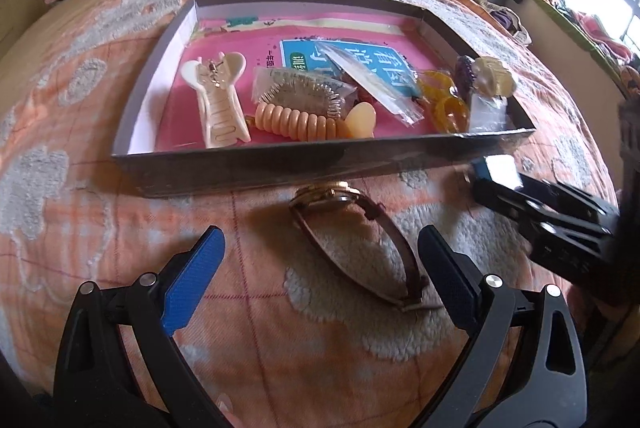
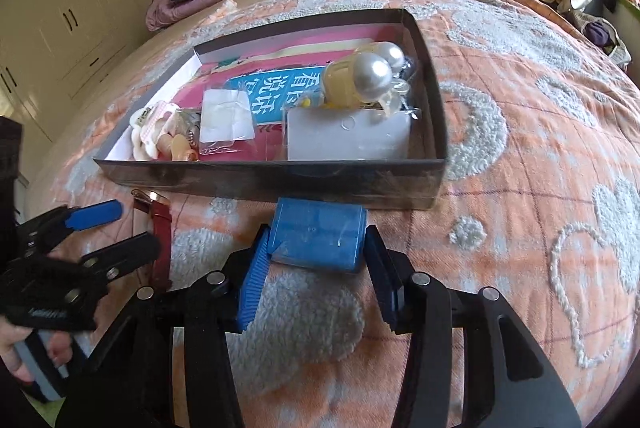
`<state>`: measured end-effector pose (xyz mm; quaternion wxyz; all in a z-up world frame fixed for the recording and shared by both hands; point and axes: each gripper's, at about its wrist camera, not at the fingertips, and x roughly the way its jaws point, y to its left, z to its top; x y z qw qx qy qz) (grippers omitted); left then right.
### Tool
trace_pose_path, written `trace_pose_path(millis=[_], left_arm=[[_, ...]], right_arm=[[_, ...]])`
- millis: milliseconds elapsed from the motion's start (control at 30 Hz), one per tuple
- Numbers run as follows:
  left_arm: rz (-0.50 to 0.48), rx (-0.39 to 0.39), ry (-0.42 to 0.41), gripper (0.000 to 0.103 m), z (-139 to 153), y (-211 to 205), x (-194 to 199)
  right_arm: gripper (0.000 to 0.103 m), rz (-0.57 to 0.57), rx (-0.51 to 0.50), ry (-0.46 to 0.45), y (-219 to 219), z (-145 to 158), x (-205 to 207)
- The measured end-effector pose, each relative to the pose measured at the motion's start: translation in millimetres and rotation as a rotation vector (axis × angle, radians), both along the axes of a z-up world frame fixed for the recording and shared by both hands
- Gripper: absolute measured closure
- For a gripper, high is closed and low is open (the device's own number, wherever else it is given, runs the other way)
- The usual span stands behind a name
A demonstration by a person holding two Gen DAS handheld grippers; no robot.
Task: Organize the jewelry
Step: 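Grasp the brown leather watch with the left tool while the right tool grasps the blue plastic case, then lower the watch into the box with the left tool while the right tool lowers the blue case there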
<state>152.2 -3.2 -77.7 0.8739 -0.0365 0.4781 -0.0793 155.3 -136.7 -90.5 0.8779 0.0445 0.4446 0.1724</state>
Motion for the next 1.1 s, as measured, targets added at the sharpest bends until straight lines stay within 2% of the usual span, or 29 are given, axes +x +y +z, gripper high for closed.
trace_pose_path(millis=[133,167,233,267,467,800,1100], left_arm=[[0.013,0.017,0.016,0.013,-6.0,-1.9,8.8],[0.012,0.021,0.014,0.016,-6.5,-2.4,10.0],[0.010,0.019,0.000,0.033,-5.5,-3.0,10.8],[0.008,0.024,-0.005,0.047,-4.6,-3.2,11.1],[-0.002,0.025,-0.037,0.068,6.1,1.9,2.7],[0.018,-0.021,-0.140,0.069,51.8,23.4,-22.5],[0.056,-0.048,-0.219,0.069,88.7,37.9,-5.5]], right_arm=[[0.057,-0.003,0.021,-0.008,-8.7,8.4,-9.5],[0.057,-0.002,0.024,-0.012,-10.0,11.1,-12.6],[0.057,0.004,0.026,-0.017,-11.2,15.1,-17.2],[0.057,0.007,0.025,-0.022,-11.6,17.9,-19.8],[0.057,0.044,0.035,-0.074,-6.2,39.5,-31.9],[0.057,0.095,0.039,-0.163,4.3,74.4,-41.2],[0.058,0.110,0.037,-0.222,13.8,98.2,-27.8]])
